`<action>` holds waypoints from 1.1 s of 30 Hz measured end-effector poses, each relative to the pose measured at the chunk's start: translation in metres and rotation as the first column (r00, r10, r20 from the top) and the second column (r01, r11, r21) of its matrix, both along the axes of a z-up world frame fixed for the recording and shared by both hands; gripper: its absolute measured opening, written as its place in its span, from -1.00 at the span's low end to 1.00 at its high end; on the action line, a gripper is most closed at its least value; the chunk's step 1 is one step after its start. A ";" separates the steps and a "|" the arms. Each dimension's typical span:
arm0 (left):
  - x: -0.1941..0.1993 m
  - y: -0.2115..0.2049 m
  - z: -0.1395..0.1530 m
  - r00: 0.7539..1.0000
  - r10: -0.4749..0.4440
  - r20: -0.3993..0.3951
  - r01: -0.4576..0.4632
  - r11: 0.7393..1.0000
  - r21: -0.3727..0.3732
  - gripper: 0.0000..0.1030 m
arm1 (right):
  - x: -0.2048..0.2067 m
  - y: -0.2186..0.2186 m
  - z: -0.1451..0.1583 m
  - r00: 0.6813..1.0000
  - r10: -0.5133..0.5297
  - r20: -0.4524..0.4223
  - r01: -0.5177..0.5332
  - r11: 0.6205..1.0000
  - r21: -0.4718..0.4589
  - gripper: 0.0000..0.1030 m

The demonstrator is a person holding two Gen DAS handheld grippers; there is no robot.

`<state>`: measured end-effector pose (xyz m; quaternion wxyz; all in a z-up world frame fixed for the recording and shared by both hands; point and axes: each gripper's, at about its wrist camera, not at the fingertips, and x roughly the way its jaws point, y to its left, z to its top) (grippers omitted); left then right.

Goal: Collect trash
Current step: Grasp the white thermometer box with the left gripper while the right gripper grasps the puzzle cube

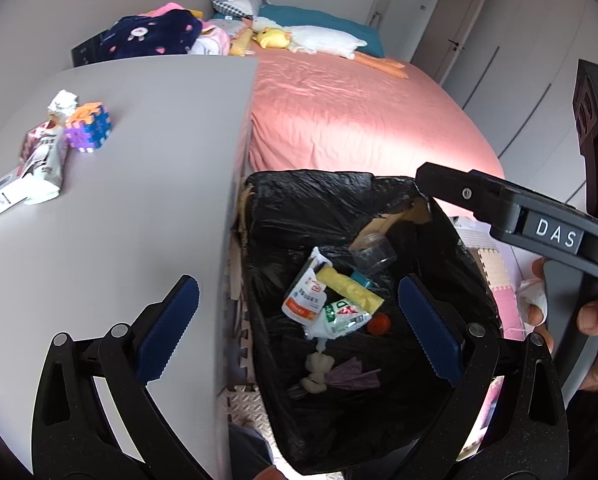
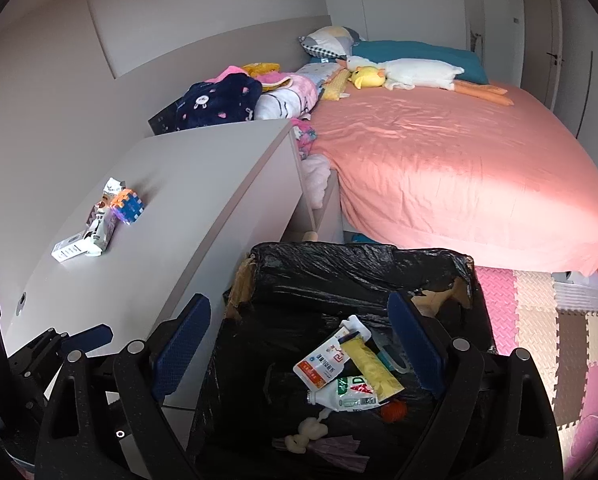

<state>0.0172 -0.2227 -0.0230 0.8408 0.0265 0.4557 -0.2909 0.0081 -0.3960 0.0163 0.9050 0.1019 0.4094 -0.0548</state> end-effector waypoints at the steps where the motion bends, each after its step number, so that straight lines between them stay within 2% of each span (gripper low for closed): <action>1: 0.002 0.005 0.000 1.000 0.011 0.001 -0.011 1.000 0.000 0.88 | 0.002 0.004 -0.001 1.000 0.008 0.000 -0.008 1.000 0.000 0.75; 9: 0.021 0.050 0.003 0.990 0.139 -0.006 -0.139 0.990 -0.032 0.88 | 0.021 0.038 -0.003 0.997 0.069 0.029 -0.069 0.998 0.008 0.75; 17: 0.041 0.096 0.000 0.961 0.276 -0.002 -0.276 0.961 -0.027 0.88 | 0.044 0.071 -0.004 0.989 0.133 0.057 -0.133 0.991 0.003 0.75; 26: 0.076 0.154 -0.007 0.904 0.426 -0.033 -0.427 0.904 -0.033 0.88 | 0.078 0.105 -0.013 0.978 0.204 0.034 -0.204 0.979 -0.007 0.75; 33: 0.106 0.195 -0.007 0.834 0.546 -0.084 -0.551 0.831 -0.074 0.88 | 0.106 0.124 -0.019 0.971 0.236 0.026 -0.236 0.972 -0.008 0.75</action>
